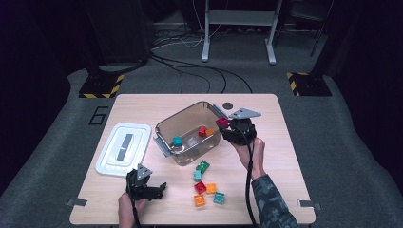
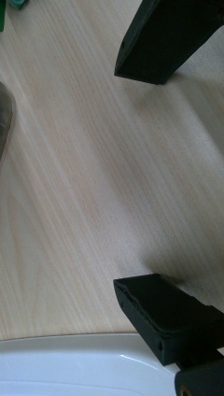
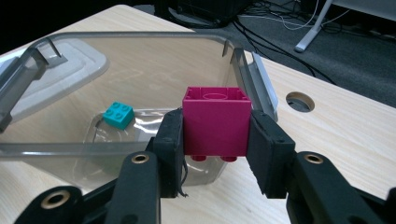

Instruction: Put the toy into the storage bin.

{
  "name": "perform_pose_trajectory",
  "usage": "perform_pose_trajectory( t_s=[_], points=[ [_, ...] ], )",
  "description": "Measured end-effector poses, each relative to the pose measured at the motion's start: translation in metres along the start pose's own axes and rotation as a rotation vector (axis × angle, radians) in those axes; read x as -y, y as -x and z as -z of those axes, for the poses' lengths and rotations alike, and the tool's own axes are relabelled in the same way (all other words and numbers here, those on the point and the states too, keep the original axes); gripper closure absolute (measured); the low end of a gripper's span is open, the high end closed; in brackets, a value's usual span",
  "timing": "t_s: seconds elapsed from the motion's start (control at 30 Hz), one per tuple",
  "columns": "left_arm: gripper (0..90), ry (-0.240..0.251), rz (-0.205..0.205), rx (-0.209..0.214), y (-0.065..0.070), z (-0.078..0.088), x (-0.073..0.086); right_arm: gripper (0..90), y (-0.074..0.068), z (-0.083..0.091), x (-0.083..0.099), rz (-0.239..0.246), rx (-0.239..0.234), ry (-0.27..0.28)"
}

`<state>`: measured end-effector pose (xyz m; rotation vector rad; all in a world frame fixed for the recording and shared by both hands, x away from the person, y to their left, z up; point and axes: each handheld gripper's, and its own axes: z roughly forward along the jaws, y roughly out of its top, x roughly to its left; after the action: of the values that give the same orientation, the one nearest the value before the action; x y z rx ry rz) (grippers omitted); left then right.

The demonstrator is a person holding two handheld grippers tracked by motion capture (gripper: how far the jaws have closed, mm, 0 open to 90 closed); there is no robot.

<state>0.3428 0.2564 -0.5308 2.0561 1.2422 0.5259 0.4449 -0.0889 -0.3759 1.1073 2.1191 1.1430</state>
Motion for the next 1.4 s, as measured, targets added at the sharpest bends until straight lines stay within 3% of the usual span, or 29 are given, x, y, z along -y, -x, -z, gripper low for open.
perform_pose_trajectory(
  t_s=[1.0, 1.27, 1.4],
  points=[
    [1.3, 0.0, -0.002, 0.001, 0.0, 0.0, 0.0, 58.4, 0.007, -0.049, -0.031, -0.005, -0.046, -0.04],
    [1.3, -0.001, -0.003, 0.001, 0.0, 0.0, 0.0, 58.3, 0.002, -0.061, -0.032, 0.029, -0.045, -0.089],
    [1.3, 0.002, -0.001, 0.001, 0.0, 0.0, 0.0, 57.9, -0.001, -0.067, -0.032, 0.024, -0.038, -0.112]
  ],
)
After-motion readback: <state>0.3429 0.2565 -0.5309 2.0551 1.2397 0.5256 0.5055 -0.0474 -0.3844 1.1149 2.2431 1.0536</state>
